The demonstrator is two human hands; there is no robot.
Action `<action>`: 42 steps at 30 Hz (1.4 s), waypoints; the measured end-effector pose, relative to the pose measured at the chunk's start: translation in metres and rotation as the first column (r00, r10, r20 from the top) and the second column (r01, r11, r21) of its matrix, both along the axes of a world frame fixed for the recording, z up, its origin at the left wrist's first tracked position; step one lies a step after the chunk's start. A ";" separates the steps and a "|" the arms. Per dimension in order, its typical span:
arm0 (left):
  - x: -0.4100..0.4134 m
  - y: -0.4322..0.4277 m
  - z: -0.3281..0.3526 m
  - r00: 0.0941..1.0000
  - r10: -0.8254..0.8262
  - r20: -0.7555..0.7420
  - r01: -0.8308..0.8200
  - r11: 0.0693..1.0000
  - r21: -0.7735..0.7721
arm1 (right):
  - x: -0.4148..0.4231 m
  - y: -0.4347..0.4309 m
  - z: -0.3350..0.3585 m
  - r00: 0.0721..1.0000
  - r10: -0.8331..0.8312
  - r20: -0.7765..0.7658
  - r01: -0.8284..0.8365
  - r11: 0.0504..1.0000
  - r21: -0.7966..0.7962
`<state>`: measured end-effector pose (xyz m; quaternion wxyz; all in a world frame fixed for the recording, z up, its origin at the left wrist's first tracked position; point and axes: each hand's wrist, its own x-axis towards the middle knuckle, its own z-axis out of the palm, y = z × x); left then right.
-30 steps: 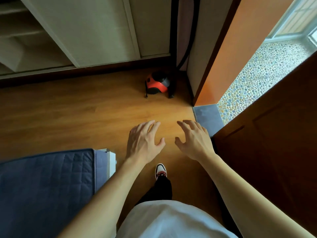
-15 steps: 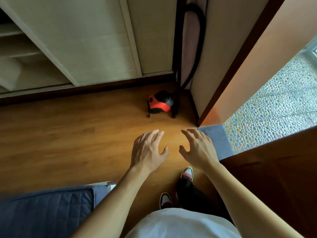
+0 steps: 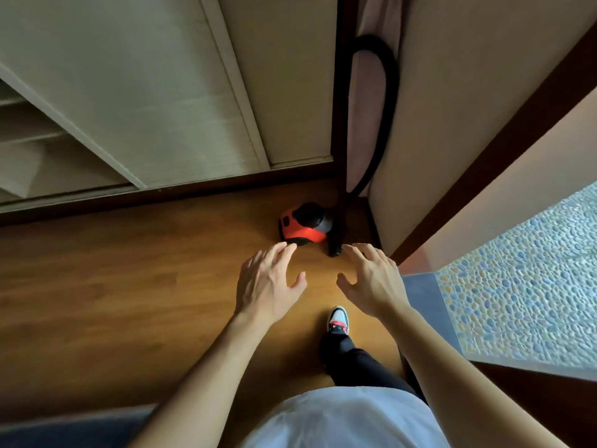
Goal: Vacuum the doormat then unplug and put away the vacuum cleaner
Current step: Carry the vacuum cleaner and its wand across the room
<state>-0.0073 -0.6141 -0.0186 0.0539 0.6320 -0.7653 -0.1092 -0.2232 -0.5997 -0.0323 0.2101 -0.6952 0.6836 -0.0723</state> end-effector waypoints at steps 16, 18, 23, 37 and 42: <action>-0.031 -0.157 -0.019 0.993 0.114 0.005 -0.115 0.992 0.057 | -0.045 -0.197 -0.010 0.995 0.016 0.094 -0.020 0.999 0.038; -0.033 -0.170 -0.024 0.994 0.108 -0.014 -0.107 0.992 0.071 | -0.045 -0.206 -0.014 0.995 0.000 0.100 -0.004 0.999 0.043; -0.028 -0.200 -0.042 0.998 0.061 -0.015 -0.061 0.998 0.013 | -0.045 -0.223 -0.036 0.995 -0.026 0.092 0.022 0.999 0.048; -0.032 -0.309 -0.312 0.992 -0.060 -0.110 0.060 0.998 0.000 | -0.048 -0.307 -0.292 0.977 -0.186 0.102 0.191 0.981 -0.036; -0.039 -0.365 -0.445 0.963 -0.090 -0.253 0.066 0.992 -0.105 | -0.058 -0.358 -0.411 0.967 -0.185 0.173 0.214 0.962 -0.168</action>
